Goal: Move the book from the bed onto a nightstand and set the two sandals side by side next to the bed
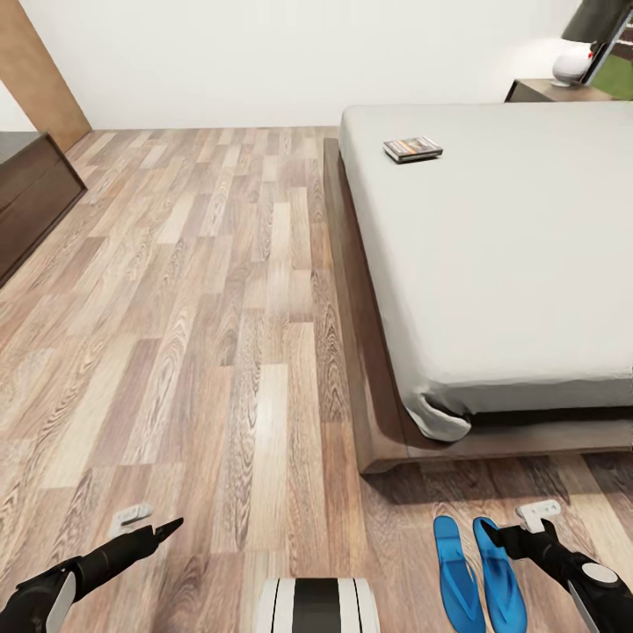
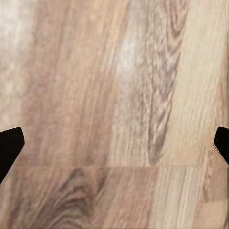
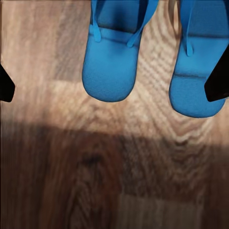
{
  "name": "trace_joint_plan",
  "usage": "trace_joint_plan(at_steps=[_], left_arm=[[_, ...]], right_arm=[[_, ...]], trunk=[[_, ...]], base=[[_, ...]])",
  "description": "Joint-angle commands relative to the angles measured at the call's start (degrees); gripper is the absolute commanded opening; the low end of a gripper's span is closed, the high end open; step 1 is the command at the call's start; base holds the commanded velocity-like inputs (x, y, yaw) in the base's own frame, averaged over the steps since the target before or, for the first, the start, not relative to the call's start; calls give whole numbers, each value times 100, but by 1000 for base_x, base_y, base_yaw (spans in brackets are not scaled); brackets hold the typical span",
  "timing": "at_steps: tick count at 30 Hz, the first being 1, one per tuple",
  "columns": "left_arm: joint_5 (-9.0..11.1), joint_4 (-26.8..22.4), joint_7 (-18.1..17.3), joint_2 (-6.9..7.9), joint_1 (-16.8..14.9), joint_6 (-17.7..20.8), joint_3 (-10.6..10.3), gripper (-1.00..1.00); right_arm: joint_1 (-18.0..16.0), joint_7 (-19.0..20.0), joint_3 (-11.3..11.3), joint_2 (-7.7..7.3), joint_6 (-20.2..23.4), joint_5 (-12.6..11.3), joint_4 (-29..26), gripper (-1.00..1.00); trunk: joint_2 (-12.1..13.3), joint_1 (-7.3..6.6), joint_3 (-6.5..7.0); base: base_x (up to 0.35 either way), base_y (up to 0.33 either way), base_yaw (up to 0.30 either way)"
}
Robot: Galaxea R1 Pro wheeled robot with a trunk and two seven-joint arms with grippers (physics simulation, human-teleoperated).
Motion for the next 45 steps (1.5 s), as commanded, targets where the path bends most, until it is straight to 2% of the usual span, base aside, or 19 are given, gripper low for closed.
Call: trace_joint_plan(at_steps=[1, 5, 8, 11, 13, 34, 42, 43, 45], left_arm=[[-47, -7, -45, -6, -5, 45, 43, 100], [-49, -7, -45, -4, -5, 45, 43, 100], [-46, -5, -45, -5, -5, 45, 43, 100], [-49, -6, -45, -6, -5, 45, 43, 100], [-49, -7, -45, -5, -5, 45, 43, 100], [-51, -7, -36, -6, -5, 45, 43, 100], [-51, -5, -33, -11, -5, 44, 36, 100], [-51, -2, -34, -13, -5, 44, 36, 100], [-52, 1, -43, -14, -5, 45, 35, 100]], right_arm=[[-3, 43, -32, 4, -59, 61, -5, 100], [-3, 47, -38, 4, -118, -10, -22, 100], [-3, 46, -39, 4, -126, -237, -23, 100], [-3, 13, -40, 1, -138, -575, -22, 100], [-3, 4, -41, 1, -137, -629, -20, 100], [-3, -22, -37, 4, -130, -664, 15, 100], [-3, 46, -9, -19, 12, -685, 62, 100], [-3, 65, -1, -33, 75, -695, 65, 100], [-3, 417, 2, -49, 235, -711, 87, 100]], trunk=[[0, -3, 20], [5, -14, 108], [9, -21, 175], [14, -29, 241], [16, -34, 285], [44, -88, 751], [55, -109, 928], [56, -112, 950], [59, -117, 994]], base=[[0, 0, 0], [0, 0, 0], [0, 0, 0], [0, 0, 0], [0, 0, 0], [0, 0, 0], [0, 0, 0], [0, 0, 0], [0, 0, 0]])
